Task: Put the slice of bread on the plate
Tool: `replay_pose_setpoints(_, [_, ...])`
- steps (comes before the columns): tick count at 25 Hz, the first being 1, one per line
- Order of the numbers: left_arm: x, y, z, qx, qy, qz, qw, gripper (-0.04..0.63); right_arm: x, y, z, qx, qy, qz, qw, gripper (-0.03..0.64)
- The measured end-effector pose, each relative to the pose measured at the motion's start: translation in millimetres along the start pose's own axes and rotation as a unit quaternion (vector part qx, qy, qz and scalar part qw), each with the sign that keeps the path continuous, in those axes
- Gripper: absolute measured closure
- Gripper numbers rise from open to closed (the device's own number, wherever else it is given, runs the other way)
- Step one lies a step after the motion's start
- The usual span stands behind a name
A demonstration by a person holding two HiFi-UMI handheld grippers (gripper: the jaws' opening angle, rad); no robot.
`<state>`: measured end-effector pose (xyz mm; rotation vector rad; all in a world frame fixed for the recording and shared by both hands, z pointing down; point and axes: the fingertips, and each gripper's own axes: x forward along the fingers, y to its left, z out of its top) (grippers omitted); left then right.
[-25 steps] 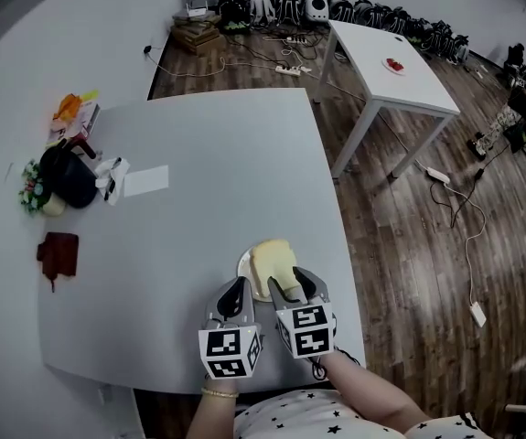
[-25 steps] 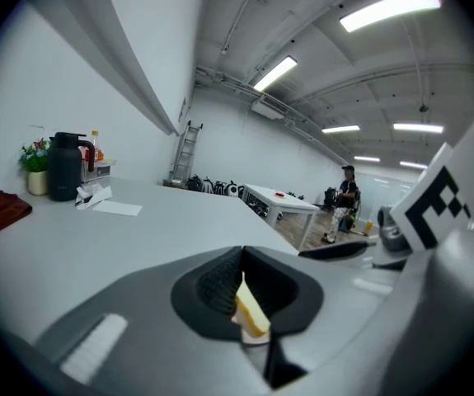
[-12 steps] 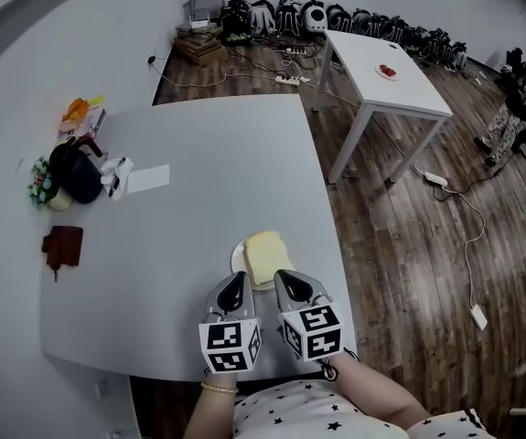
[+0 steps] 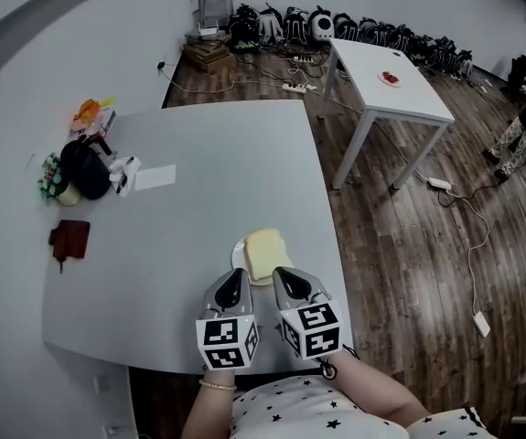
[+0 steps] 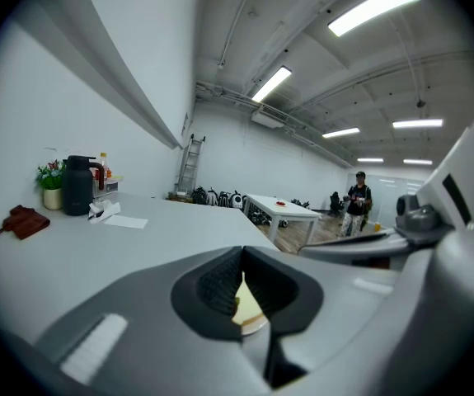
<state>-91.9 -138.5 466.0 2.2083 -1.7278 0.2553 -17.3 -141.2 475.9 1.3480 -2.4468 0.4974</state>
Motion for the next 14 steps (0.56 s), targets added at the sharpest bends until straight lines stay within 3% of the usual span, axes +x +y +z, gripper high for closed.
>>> replay_pose_setpoints(14, [-0.5, -4.8, 7.8, 0.006, -0.007, 0.002, 1.0, 0.586, -6.2, -2.2, 7.0, -0.003, -0.012, 0.002, 1.0, 0.618])
